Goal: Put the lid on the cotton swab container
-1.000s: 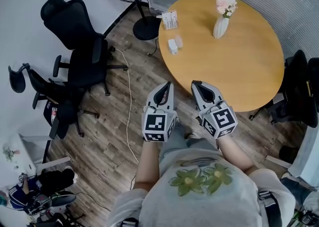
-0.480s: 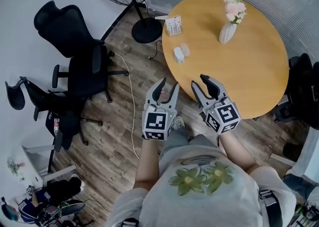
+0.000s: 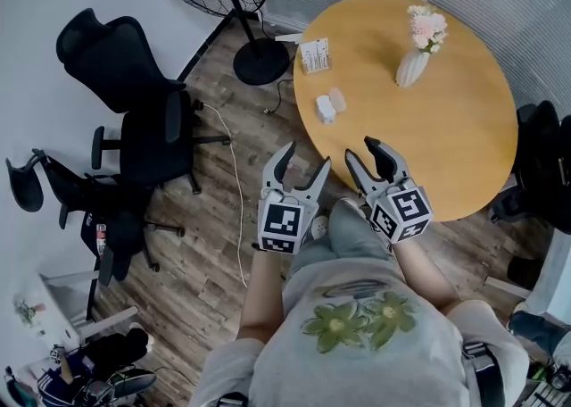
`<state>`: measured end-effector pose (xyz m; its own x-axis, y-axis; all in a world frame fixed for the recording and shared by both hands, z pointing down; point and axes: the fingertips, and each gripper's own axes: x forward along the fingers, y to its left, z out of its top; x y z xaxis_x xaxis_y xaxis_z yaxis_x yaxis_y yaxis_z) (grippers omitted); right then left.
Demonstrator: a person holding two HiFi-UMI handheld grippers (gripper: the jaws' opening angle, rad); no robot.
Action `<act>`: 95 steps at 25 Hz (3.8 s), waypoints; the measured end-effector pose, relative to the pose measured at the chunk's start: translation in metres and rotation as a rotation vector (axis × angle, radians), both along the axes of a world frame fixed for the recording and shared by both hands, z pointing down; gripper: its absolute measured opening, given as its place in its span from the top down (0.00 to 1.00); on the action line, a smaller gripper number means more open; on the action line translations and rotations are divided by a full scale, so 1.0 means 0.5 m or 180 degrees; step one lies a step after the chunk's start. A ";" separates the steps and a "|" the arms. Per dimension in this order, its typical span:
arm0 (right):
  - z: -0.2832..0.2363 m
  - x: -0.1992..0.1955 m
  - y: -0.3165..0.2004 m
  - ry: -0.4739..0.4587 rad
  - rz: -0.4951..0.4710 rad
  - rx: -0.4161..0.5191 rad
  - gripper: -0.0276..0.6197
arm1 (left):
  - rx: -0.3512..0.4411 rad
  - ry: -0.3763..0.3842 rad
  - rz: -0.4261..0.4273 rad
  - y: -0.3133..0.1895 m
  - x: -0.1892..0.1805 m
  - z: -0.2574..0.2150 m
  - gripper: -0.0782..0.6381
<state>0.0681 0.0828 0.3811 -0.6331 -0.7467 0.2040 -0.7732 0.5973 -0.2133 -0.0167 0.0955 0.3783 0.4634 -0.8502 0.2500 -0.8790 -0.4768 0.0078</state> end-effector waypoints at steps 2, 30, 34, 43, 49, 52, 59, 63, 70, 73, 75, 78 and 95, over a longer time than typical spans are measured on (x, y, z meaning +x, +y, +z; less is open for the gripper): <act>0.001 -0.007 -0.017 -0.0003 0.0000 -0.0003 0.65 | -0.0031 -0.0037 0.0045 -0.014 -0.005 0.010 0.47; 0.136 -0.024 -0.320 0.0081 -0.0012 -0.0564 0.63 | -0.0624 -0.0372 0.0662 -0.285 0.005 0.196 0.36; 0.159 -0.023 -0.337 0.0086 -0.0041 -0.0682 0.63 | -0.0757 -0.0425 0.0741 -0.303 0.014 0.238 0.35; 0.202 -0.013 -0.362 0.0176 -0.0063 -0.0832 0.63 | -0.0846 -0.0554 0.0960 -0.335 0.030 0.298 0.35; 0.230 -0.012 -0.368 0.0175 -0.0064 -0.0955 0.63 | -0.0968 -0.0726 0.1074 -0.335 0.042 0.345 0.35; 0.248 -0.015 -0.372 0.0149 -0.0073 -0.1054 0.63 | -0.1040 -0.0755 0.1096 -0.336 0.042 0.368 0.35; 0.281 -0.020 -0.379 0.0084 -0.0077 -0.1238 0.63 | -0.1146 -0.0852 0.1131 -0.345 0.034 0.404 0.35; 0.301 -0.019 -0.380 0.0035 -0.0082 -0.1344 0.63 | -0.1200 -0.0886 0.1166 -0.346 0.036 0.426 0.35; 0.322 -0.016 -0.380 -0.0057 -0.0077 -0.1502 0.63 | -0.1281 -0.0935 0.1222 -0.350 0.044 0.458 0.35; 0.326 -0.013 -0.383 -0.0184 -0.0059 -0.1545 0.63 | -0.1308 -0.0996 0.1229 -0.355 0.043 0.473 0.35; 0.328 -0.011 -0.385 -0.0245 -0.0051 -0.1572 0.63 | -0.1322 -0.1005 0.1232 -0.360 0.042 0.479 0.35; 0.334 -0.008 -0.386 -0.0310 -0.0044 -0.1622 0.63 | -0.1344 -0.1011 0.1265 -0.364 0.045 0.484 0.35; 0.351 -0.007 -0.391 -0.0740 0.0028 -0.1878 0.70 | -0.1405 -0.1211 0.1472 -0.360 0.062 0.522 0.35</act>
